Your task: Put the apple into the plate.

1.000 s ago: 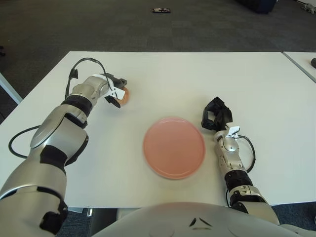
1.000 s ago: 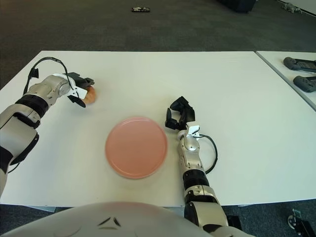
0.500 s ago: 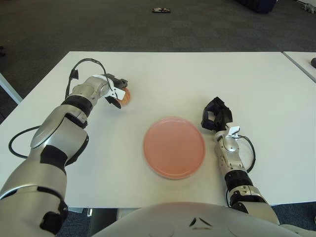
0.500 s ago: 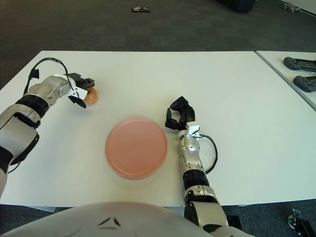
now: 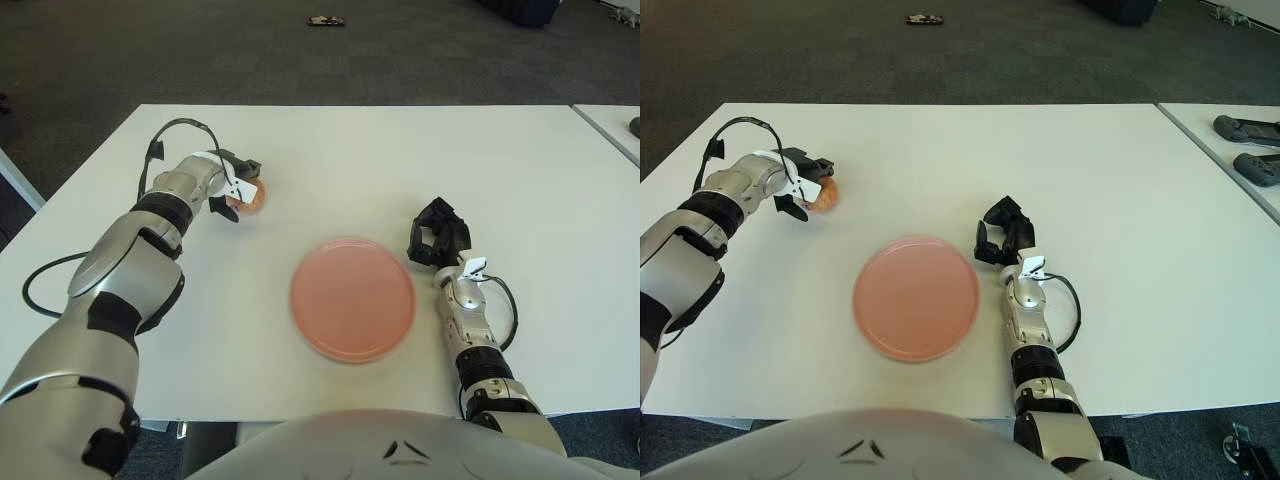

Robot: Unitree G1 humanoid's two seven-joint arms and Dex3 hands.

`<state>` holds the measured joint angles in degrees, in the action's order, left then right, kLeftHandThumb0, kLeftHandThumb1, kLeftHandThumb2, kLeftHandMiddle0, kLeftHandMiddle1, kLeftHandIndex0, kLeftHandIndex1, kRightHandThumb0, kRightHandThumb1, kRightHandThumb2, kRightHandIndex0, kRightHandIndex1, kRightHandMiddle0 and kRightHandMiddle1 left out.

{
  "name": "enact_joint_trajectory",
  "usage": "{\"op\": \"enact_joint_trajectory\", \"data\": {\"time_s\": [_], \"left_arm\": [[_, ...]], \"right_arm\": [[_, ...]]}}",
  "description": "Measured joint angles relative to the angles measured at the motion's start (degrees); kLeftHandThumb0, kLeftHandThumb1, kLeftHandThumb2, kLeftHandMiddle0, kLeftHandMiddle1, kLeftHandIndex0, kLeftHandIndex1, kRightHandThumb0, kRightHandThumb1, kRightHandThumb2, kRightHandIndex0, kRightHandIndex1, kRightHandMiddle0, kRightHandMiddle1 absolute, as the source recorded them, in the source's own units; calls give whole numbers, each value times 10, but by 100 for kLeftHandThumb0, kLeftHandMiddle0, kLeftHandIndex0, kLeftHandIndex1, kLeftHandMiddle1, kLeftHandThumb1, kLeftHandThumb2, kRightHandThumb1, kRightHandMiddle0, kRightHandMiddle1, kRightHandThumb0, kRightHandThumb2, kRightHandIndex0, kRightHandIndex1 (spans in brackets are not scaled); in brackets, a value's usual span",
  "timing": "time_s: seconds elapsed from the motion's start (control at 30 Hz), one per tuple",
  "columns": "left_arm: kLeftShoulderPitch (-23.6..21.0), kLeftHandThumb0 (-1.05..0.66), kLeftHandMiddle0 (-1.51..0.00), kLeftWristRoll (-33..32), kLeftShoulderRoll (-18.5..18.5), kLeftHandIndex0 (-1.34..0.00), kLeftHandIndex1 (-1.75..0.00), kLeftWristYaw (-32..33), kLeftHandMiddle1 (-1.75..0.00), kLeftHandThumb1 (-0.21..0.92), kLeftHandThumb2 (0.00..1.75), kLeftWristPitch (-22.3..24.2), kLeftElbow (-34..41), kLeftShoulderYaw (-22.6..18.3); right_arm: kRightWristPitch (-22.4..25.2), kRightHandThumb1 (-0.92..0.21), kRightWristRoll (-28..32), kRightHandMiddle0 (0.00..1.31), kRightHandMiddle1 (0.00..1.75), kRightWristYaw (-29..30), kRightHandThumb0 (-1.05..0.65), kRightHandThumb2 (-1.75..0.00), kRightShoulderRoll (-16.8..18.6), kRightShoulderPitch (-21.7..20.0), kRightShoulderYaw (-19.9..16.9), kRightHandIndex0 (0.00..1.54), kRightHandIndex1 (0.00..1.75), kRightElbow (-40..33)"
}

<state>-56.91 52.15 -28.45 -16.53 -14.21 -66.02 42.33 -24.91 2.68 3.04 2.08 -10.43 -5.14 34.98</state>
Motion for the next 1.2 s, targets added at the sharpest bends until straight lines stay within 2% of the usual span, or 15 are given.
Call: {"op": "enact_joint_trajectory", "data": {"time_s": [0.2, 0.4, 0.63, 0.97, 1.03, 1.2], "left_arm": [[2, 20, -10, 0, 6, 0, -60, 9, -93, 14, 129, 6, 1, 0], [3, -3, -13, 0, 6, 0, -53, 9, -84, 13, 117, 4, 4, 0], [3, -1, -15, -2, 6, 0, -58, 0, -90, 12, 116, -5, 12, 0], [5, -20, -12, 0, 6, 0, -63, -1, -110, 15, 107, -5, 18, 2], [5, -20, -12, 1, 6, 0, -64, 0, -111, 16, 106, -5, 17, 4], [5, -5, -11, 1, 6, 0, -70, 7, -110, 13, 114, -5, 11, 6]], "right_arm": [[0, -32, 0, 60, 175, -1, -47, -130, 0, 1, -1, 115, 175, -1], [0, -32, 0, 60, 175, -1, -47, -130, 0, 1, -1, 116, 175, 0], [-1, -32, 1, 60, 175, -3, -47, -130, 0, 1, -3, 115, 175, 1], [-3, -32, 2, 60, 175, -6, -47, -130, 1, 1, -8, 115, 175, 4], [-4, -32, 3, 61, 175, -8, -47, -130, 1, 1, -8, 115, 175, 4], [-4, -31, 4, 61, 175, -12, -47, -131, 1, 1, -8, 115, 175, 5]]}}
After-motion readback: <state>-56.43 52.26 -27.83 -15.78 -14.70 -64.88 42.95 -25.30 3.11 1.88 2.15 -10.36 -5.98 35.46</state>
